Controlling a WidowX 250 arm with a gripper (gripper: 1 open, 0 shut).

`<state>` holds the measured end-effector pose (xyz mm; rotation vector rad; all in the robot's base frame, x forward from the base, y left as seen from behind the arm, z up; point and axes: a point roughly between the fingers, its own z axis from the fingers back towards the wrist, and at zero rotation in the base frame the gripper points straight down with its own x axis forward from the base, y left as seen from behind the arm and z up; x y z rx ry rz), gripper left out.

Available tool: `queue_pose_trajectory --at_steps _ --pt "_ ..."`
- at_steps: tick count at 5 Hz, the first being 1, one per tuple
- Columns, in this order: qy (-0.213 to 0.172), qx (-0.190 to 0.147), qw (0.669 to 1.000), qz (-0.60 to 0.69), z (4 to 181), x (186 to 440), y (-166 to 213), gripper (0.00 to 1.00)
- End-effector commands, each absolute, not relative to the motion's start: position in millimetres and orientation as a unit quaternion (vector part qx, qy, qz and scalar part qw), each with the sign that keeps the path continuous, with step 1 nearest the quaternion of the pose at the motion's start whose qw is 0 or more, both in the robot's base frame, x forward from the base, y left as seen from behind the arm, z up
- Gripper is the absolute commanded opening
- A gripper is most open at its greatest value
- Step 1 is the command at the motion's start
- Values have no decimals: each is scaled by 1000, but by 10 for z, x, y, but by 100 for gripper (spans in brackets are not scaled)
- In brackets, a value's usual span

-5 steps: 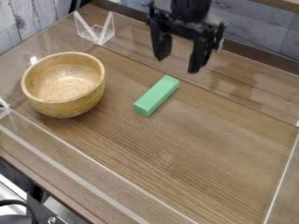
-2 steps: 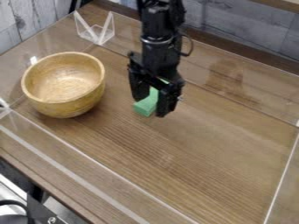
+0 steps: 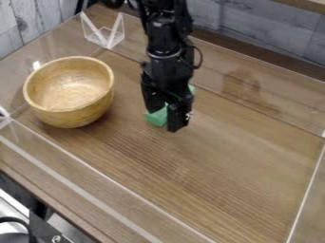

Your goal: Put green object into wooden bowl

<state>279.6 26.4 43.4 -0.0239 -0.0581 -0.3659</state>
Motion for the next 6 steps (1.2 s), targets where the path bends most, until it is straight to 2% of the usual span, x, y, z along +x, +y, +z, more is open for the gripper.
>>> queue_pose_trajectory --at_steps 1,3,4,6 --pt "-63 -4 985 -161 634 2914 278 100" --pt "-75 -6 989 -125 717 3103 352 100" --pt "-72 -4 989 -127 685 3201 407 100" --pt "-66 -6 982 -177 495 3091 468 100"
